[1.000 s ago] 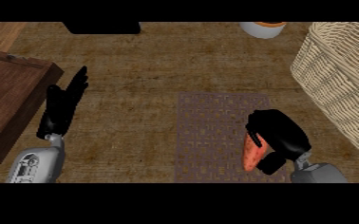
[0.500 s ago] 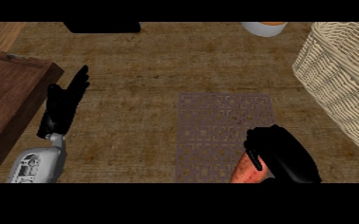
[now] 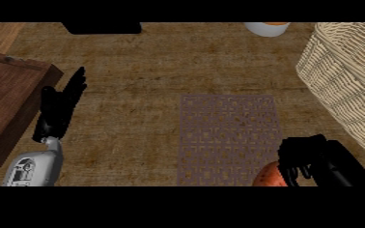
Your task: Pick the sweet potato from the placemat and place it in the basket
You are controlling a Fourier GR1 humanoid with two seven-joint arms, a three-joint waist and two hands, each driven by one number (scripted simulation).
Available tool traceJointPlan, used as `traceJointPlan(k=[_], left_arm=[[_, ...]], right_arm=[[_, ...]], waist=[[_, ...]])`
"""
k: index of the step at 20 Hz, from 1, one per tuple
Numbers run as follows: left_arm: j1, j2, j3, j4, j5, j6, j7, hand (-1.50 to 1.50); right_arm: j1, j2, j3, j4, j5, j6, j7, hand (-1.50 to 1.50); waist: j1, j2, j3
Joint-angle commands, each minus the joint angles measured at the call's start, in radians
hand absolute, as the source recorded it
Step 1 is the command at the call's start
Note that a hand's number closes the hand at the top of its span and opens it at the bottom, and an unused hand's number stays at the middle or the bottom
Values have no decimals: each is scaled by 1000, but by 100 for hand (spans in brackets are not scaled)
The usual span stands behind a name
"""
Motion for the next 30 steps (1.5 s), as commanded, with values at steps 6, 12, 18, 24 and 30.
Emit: traceJointPlan(k=[6, 12, 18, 24, 30], left_arm=[[-41, -4, -6, 5, -17, 15, 25, 0], [5, -13, -13, 12, -15, 6, -16, 0], [0, -3, -5, 1, -3, -8, 8, 0], [-1, -25, -26, -1, -17, 2, -1, 0], [-29, 0, -14, 8, -11, -22, 7, 0]], right_arm=[[-306, 30, -179, -170, -265, 86, 382, 150], [-653, 23, -355, -49, -336, 165, 615, 150], [-851, -276, -520, 129, -400, 263, 658, 150], [-908, -577, -590, 368, -350, 359, 526, 150], [-799, -766, -619, 596, -238, 286, 226, 150]], waist=[[7, -1, -1], [10, -6, -2], [7, -3, 0], [20, 6, 0], [30, 11, 3]])
